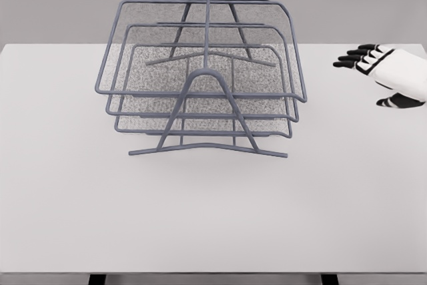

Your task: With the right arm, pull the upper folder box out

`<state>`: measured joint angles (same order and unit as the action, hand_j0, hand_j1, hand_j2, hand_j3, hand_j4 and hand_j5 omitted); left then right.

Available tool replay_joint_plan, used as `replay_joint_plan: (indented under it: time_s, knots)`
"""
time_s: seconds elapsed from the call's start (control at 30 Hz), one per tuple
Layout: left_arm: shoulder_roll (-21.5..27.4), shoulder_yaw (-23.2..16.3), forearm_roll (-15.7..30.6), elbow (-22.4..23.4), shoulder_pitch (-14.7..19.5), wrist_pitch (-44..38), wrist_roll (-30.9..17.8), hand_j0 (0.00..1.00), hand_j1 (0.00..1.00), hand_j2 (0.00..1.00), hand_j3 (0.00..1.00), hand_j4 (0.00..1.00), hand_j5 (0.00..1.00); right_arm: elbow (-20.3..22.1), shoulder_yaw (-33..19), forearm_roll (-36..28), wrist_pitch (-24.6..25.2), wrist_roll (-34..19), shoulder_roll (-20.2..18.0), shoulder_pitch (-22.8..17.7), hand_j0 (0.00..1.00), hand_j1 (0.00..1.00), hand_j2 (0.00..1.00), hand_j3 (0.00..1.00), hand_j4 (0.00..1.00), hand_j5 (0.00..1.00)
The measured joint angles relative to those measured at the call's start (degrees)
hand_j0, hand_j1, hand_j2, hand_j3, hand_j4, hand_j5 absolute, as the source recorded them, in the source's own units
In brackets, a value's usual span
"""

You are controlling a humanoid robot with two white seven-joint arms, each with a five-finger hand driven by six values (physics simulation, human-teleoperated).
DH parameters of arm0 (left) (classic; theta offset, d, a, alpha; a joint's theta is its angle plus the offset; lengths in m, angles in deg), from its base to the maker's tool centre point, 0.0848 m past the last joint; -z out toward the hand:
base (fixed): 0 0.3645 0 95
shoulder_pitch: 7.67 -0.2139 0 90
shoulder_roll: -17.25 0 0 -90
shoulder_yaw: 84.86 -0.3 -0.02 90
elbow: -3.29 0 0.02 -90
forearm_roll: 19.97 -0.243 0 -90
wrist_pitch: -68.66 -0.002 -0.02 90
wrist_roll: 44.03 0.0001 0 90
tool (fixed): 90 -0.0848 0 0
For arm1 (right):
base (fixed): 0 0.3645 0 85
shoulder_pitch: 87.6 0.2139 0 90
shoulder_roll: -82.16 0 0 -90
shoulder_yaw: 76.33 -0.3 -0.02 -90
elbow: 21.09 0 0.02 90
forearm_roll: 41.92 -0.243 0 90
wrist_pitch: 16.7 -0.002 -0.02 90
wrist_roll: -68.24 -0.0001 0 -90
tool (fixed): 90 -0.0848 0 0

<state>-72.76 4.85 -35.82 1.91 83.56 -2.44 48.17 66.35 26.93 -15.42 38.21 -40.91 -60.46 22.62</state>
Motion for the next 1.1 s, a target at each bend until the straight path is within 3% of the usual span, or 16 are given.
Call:
replay_joint_plan:
  time_s: [0.1, 0.13, 0.2, 0.37, 0.53, 0.8, 1.1]
  knots:
    - [0.0, 0.0, 0.0, 0.01, 0.0, 0.0, 0.0, 1.0, 1.0, 1.0, 1.0, 1.0, 1.0, -0.41, 0.43, -0.43, 0.02, -0.46, 1.37, 4.39, 1.0, 1.0, 1.0, 1.0, 1.0, 1.0]
    - [0.0, 0.01, 0.0, -0.02, 0.0, 0.0, 0.0, 1.0, 1.0, 1.0, 1.0, 1.0, 1.0, -1.53, 1.97, -1.27, -0.08, -0.59, 1.69, 9.03, 1.0, 1.0, 1.0, 1.0, 1.0, 1.0]
    - [0.0, -0.01, 0.0, 0.01, 0.0, 0.0, 0.0, 1.0, 1.0, 1.0, 1.0, 1.0, 1.0, -3.81, 7.24, -3.67, 0.08, -0.65, 2.06, 14.06, 1.0, 1.0, 1.0, 1.0, 1.0, 1.0]
    - [0.0, 0.0, 0.0, 0.0, 0.0, 0.0, 0.0, 1.0, 1.0, 1.0, 1.0, 1.0, 1.0, -5.55, 13.88, -5.03, -0.02, -0.81, 3.29, 14.15, 1.0, 1.0, 1.0, 1.0, 1.0, 1.0]
    - [0.0, 0.0, 0.0, 0.0, 0.0, 0.0, 0.0, 1.0, 1.0, 1.0, 1.0, 1.0, 1.0, -4.4, 15.24, -5.49, 0.0, -0.78, 3.97, 17.31, 1.0, 1.0, 1.0, 1.0, 1.0, 1.0]
    - [0.0, 0.0, 0.0, 0.0, 0.0, 0.0, 0.0, 1.0, 1.0, 1.0, 1.0, 1.0, 1.0, -4.1, 18.65, -4.09, 0.0, -0.9, 7.36, 18.19, 1.0, 1.0, 1.0, 1.0, 1.0, 1.0]
    - [0.0, 0.02, 0.0, -0.02, 0.0, 0.0, 0.0, 1.0, 1.0, 1.0, 1.0, 1.0, 1.0, -4.63, 21.31, -0.25, 0.32, -0.48, 7.64, 18.55, 1.0, 1.0, 1.0, 1.0, 1.0, 1.0]
